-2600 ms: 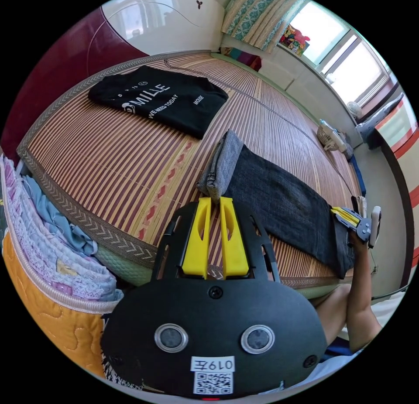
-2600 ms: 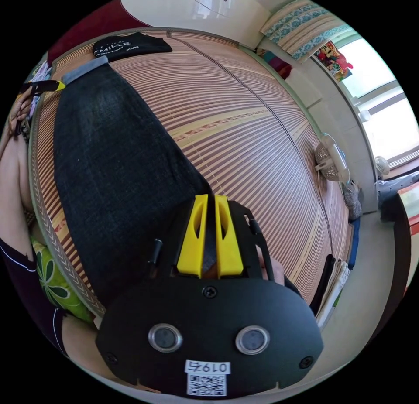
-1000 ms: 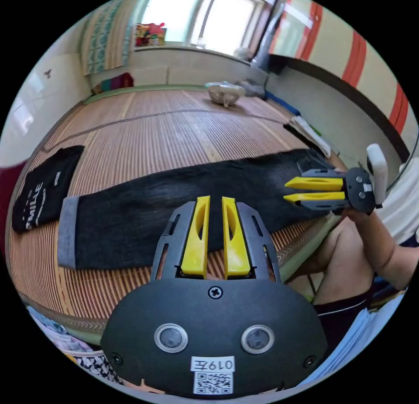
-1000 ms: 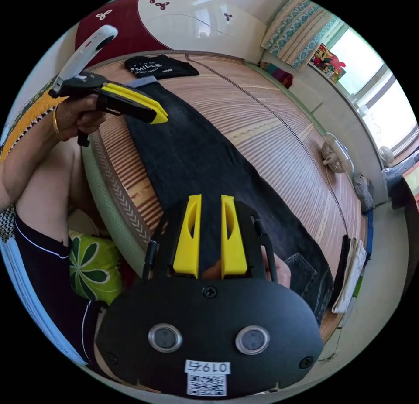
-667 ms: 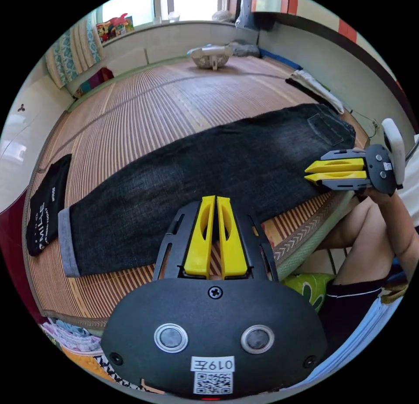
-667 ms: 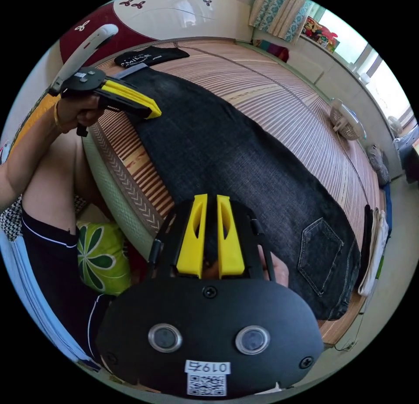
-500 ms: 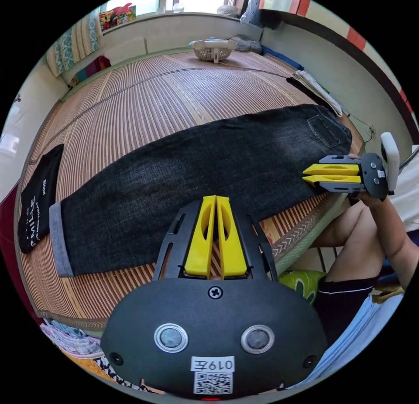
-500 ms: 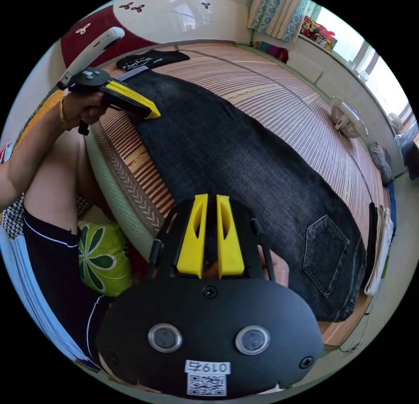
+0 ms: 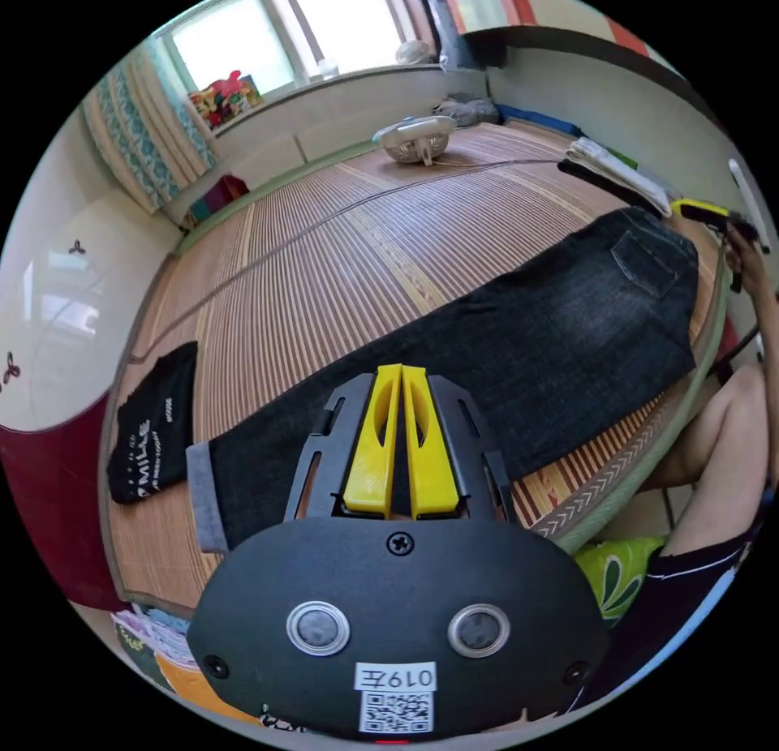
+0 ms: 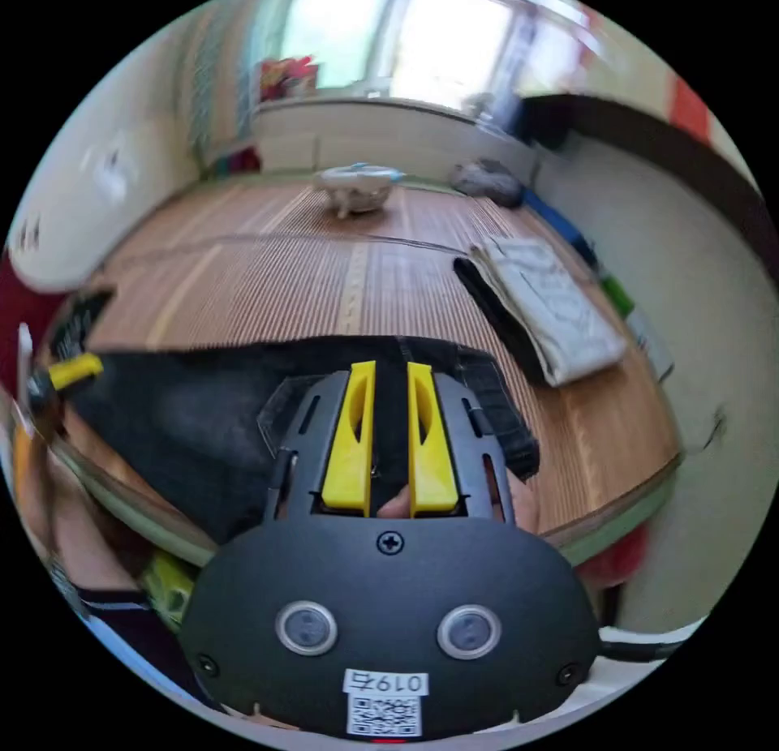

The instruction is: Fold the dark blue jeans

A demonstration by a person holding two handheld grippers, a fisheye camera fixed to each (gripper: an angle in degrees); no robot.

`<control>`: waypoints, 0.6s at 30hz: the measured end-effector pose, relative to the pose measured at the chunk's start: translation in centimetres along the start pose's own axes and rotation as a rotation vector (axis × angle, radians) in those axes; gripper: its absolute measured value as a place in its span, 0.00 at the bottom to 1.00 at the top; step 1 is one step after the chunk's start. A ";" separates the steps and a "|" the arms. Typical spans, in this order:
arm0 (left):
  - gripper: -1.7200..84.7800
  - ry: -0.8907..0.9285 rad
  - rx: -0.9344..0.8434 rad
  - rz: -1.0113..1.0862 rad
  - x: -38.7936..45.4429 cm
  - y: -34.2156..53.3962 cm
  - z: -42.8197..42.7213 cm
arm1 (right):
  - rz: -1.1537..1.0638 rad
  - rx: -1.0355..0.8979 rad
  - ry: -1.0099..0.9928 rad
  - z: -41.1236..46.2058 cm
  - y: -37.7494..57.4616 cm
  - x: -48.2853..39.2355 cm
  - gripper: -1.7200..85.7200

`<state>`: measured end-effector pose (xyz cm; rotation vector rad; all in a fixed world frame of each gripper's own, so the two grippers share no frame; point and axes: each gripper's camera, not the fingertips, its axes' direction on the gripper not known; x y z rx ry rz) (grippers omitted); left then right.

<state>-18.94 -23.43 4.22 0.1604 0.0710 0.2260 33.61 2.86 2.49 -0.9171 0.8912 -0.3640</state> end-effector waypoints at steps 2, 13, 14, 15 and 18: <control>0.03 0.042 0.012 -0.059 -0.9 0.2 1.5 | 0.239 0.081 -0.104 -0.9 1.9 9.9 0.11; 0.03 -0.060 0.000 0.020 4.1 -0.7 6.3 | 0.251 -0.008 0.001 2.0 5.9 24.4 0.14; 0.03 -0.046 -0.006 0.012 4.1 -0.8 6.8 | 0.208 -0.031 -0.039 2.8 6.0 25.1 0.14; 0.03 -0.037 -0.007 0.006 4.0 -0.8 7.1 | 0.182 -0.042 -0.061 3.2 6.0 25.4 0.15; 0.03 0.000 -0.012 -0.029 3.4 -0.8 8.0 | 0.107 -0.102 -0.077 5.1 6.2 26.8 0.15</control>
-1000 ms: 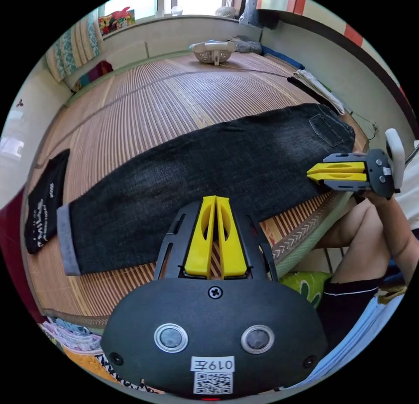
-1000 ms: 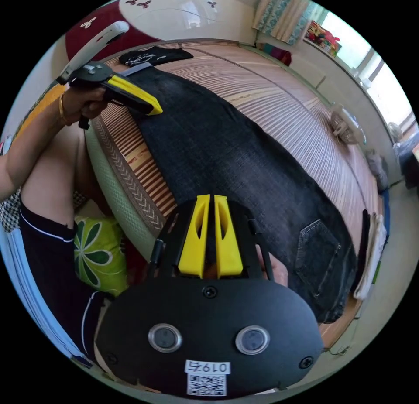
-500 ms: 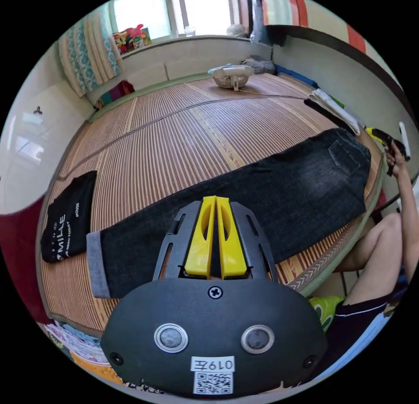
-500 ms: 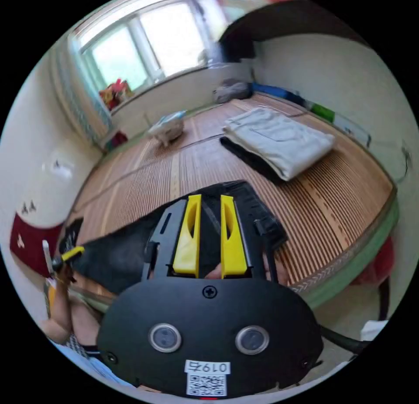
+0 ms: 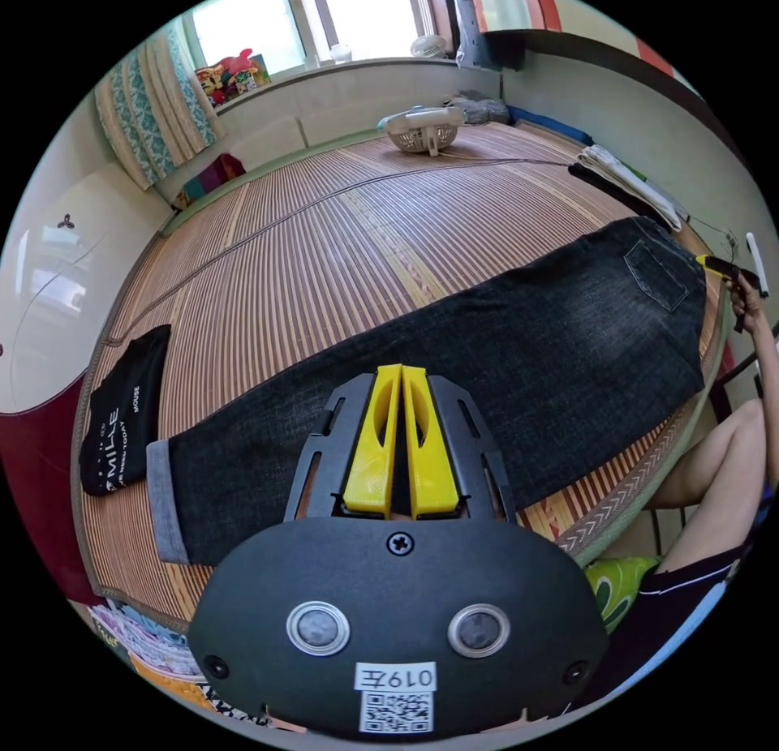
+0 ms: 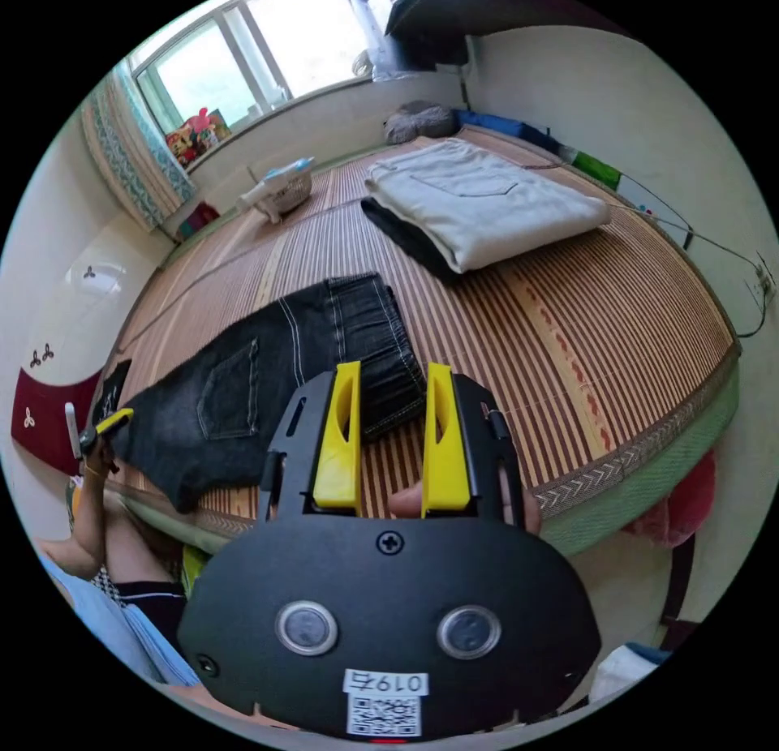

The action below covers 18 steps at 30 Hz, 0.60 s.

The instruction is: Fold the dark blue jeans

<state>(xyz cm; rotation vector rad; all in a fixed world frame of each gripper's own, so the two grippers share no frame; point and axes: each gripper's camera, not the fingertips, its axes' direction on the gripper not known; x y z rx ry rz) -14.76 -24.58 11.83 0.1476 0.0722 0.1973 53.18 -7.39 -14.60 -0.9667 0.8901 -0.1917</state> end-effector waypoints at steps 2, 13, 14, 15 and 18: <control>0.03 0.011 -0.010 -0.024 -0.5 0.0 0.8 | -0.026 0.005 0.039 -0.2 0.0 0.8 0.13; 0.03 -0.022 -0.010 0.001 0.4 0.2 3.4 | -0.023 0.008 0.080 1.2 -1.4 3.9 0.09; 0.03 -0.030 -0.008 0.004 0.5 0.3 3.6 | -0.042 -0.002 0.123 1.5 -1.7 3.5 0.08; 0.03 -0.035 -0.008 0.006 0.6 0.3 3.7 | -0.055 -0.004 0.145 1.6 -1.9 3.2 0.08; 0.03 -0.063 -0.010 0.021 1.0 0.4 4.2 | -0.100 -0.026 0.265 2.3 -2.8 2.0 0.03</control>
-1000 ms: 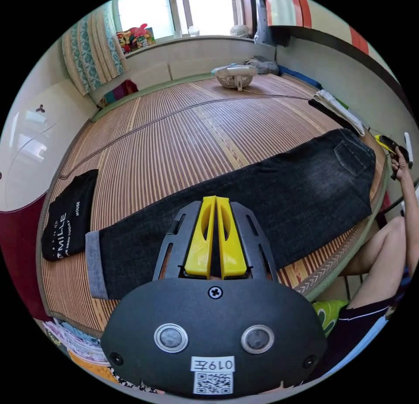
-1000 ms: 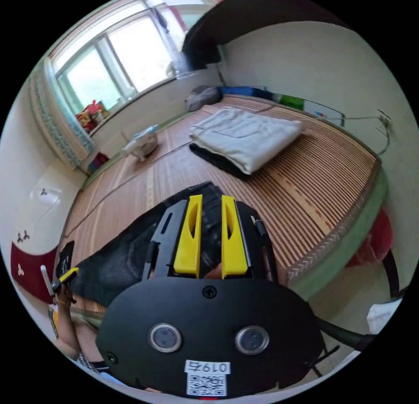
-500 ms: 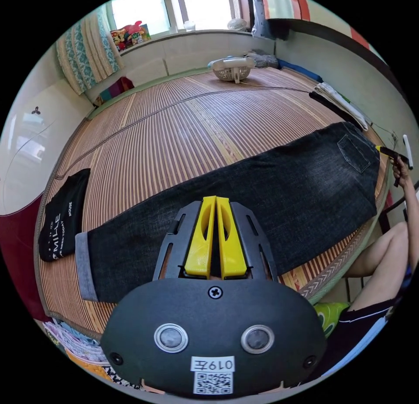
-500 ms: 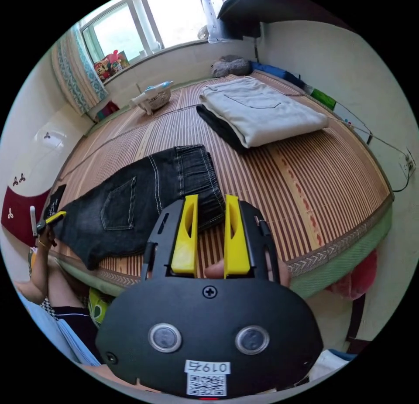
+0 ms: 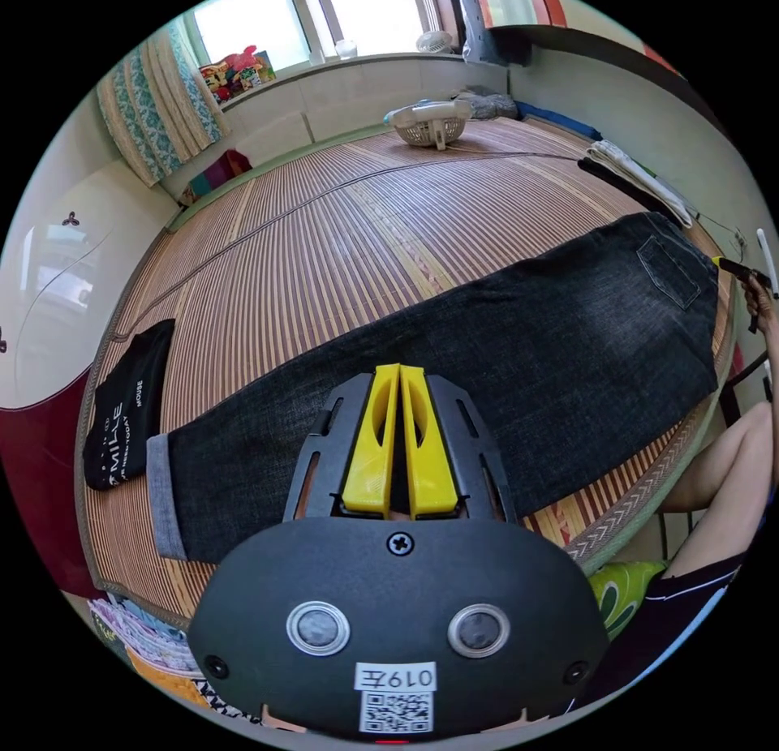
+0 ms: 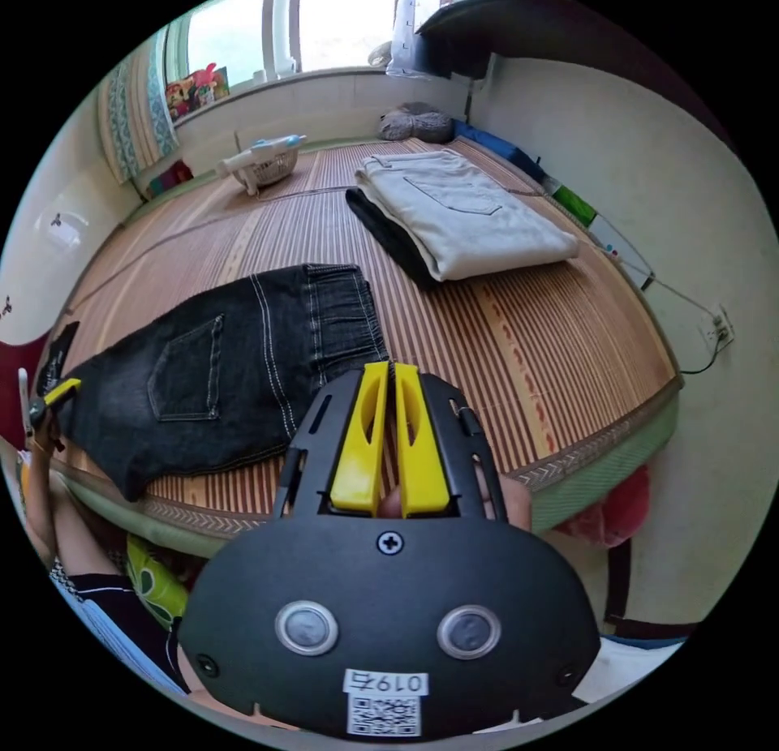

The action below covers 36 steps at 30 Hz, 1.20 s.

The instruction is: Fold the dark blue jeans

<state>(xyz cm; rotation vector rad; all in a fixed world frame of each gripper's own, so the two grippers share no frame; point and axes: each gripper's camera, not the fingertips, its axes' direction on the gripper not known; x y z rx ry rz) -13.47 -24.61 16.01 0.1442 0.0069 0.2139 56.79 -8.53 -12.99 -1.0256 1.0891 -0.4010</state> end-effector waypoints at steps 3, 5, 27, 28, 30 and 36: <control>0.03 -0.028 -0.009 0.020 0.4 0.0 0.5 | -0.049 -0.025 0.088 0.7 -0.9 -1.1 0.01; 0.03 -0.040 -0.016 0.022 0.5 0.0 0.9 | -0.044 -0.075 0.117 2.2 -1.6 -0.8 0.01; 0.03 0.095 0.115 0.096 -2.0 -1.6 2.7 | 0.120 -0.053 -0.286 13.4 -15.5 6.0 0.14; 0.03 0.115 0.106 0.089 -2.4 -1.6 3.1 | 0.140 -0.072 -0.319 14.4 -15.6 6.9 0.14; 0.03 0.131 0.094 0.083 -2.8 -1.6 3.7 | 0.176 -0.064 -0.383 14.8 -15.6 8.6 0.13; 0.03 0.168 0.095 0.068 -4.2 -1.5 4.4 | 0.225 0.037 -0.563 14.1 -14.3 13.3 0.03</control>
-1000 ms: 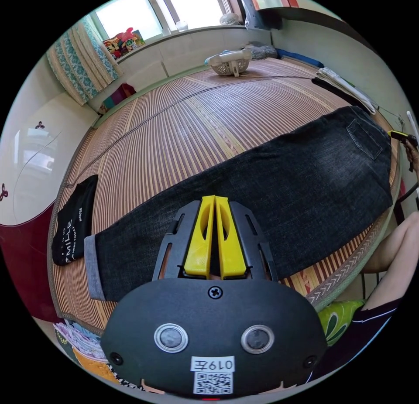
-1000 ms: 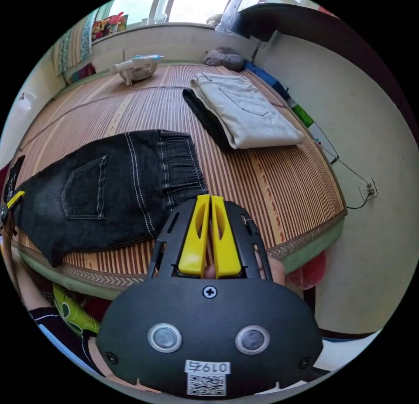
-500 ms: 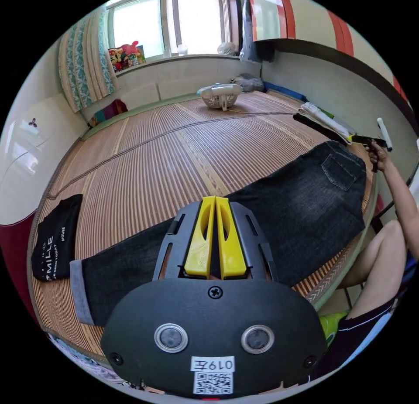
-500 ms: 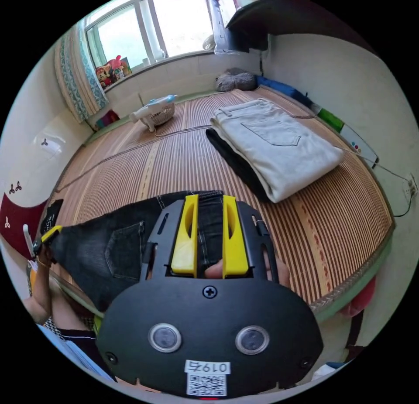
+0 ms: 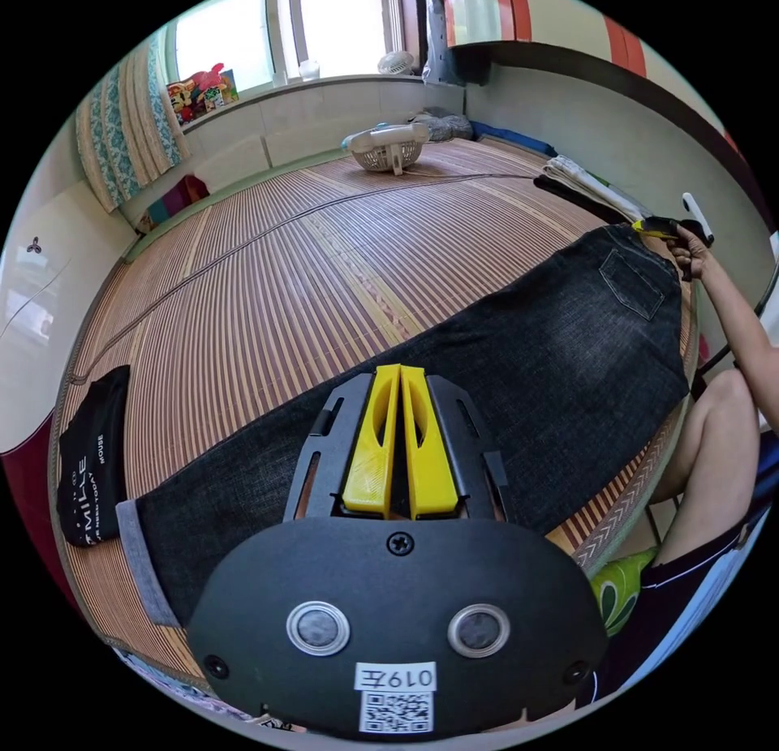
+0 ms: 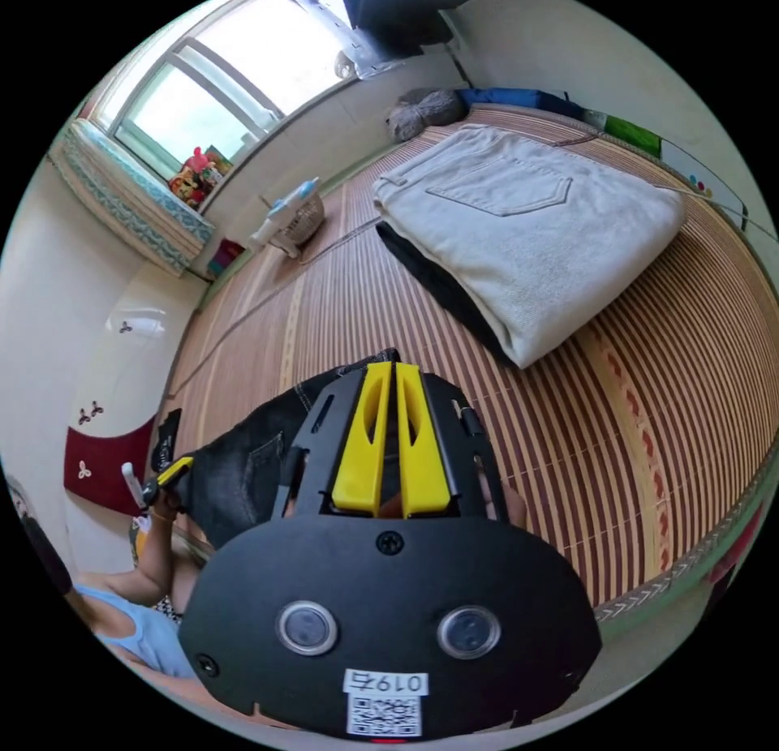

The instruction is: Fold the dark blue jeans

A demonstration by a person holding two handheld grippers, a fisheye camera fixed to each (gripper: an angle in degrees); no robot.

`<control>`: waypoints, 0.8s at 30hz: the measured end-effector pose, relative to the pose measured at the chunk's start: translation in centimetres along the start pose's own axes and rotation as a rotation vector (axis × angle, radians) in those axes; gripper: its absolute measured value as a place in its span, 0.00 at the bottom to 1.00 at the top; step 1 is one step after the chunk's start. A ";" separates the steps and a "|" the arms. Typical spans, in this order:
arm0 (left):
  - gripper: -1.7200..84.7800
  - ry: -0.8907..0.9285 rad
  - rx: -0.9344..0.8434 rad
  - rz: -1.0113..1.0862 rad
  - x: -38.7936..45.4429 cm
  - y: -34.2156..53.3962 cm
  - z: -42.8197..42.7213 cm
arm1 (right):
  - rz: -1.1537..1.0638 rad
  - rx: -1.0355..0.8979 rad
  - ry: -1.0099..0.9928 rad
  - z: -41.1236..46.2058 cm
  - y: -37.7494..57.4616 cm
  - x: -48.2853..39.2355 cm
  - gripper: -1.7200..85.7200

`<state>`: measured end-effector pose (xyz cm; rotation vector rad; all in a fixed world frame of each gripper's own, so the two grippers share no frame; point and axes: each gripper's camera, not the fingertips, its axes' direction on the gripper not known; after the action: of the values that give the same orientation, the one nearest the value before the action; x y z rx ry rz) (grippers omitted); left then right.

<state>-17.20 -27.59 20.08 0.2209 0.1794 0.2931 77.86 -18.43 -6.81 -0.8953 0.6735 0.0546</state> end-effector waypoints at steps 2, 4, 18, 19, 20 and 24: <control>0.03 0.002 -0.005 -0.001 -0.4 0.0 0.2 | -0.019 -0.011 -0.071 -0.4 -0.1 0.7 0.03; 0.03 0.000 -0.006 0.000 -0.5 0.0 0.3 | -0.045 -0.038 -0.047 0.0 -0.2 0.8 0.02; 0.03 -0.014 -0.003 0.003 -1.8 0.2 0.7 | -0.464 -0.086 0.304 3.3 0.3 -8.1 0.10; 0.03 -0.013 -0.003 0.003 -1.9 0.3 0.7 | -0.488 -0.062 0.362 3.9 0.4 -8.7 0.10; 0.03 -0.011 -0.002 0.002 -2.0 0.3 0.8 | -0.506 -0.059 0.407 4.7 0.4 -9.1 0.10; 0.03 -0.002 -0.001 -0.002 -2.4 0.3 0.8 | -0.491 -0.090 0.424 6.6 0.0 -9.0 0.11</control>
<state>-19.38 -28.21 21.28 0.2202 0.1773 0.2911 74.11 -11.54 1.11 -1.1522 0.8285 -0.5603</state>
